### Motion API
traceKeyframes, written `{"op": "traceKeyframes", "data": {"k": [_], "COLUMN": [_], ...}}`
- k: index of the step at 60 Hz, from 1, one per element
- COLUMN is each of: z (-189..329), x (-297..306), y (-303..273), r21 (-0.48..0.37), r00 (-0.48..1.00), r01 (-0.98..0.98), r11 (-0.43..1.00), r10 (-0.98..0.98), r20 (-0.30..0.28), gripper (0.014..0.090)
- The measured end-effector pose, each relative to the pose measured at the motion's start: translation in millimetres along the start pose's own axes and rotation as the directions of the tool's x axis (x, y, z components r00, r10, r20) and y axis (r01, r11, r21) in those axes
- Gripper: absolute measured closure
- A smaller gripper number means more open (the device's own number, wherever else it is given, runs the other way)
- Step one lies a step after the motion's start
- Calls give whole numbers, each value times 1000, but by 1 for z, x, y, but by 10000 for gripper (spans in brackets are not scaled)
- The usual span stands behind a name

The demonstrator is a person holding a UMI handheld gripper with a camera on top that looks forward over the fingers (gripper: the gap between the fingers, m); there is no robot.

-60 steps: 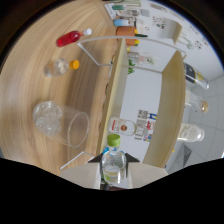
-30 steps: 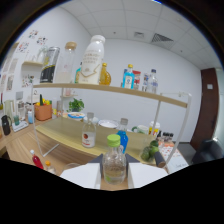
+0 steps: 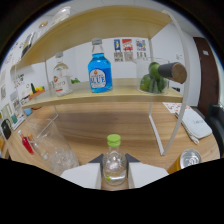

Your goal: Make me a cup of Vodka Sunrise.

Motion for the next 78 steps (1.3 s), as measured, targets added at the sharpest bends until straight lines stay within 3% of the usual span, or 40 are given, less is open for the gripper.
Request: {"op": "traceKeyframes", "data": {"k": [11, 32, 36, 41, 44, 60, 78], "z": [4, -9, -13, -26, -38, -129, -185], "x": [1, 0, -2, -3, -4, -30, -103], "y": [18, 32, 33, 27, 17, -22, -21], "r21": [-68, -82, -94, -103, -80, -19, 7], "r00": [1000, 999, 998, 997, 996, 980, 988], "r01": [4, 35, 53, 58, 59, 102, 63], "r11": [998, 996, 994, 993, 995, 995, 998], "r10": [-5, -37, -55, -63, -64, -104, -61], "r20": [-4, -27, -25, -46, -62, -167, -142], "gripper": [686, 660, 543, 274, 191, 184, 186]}}
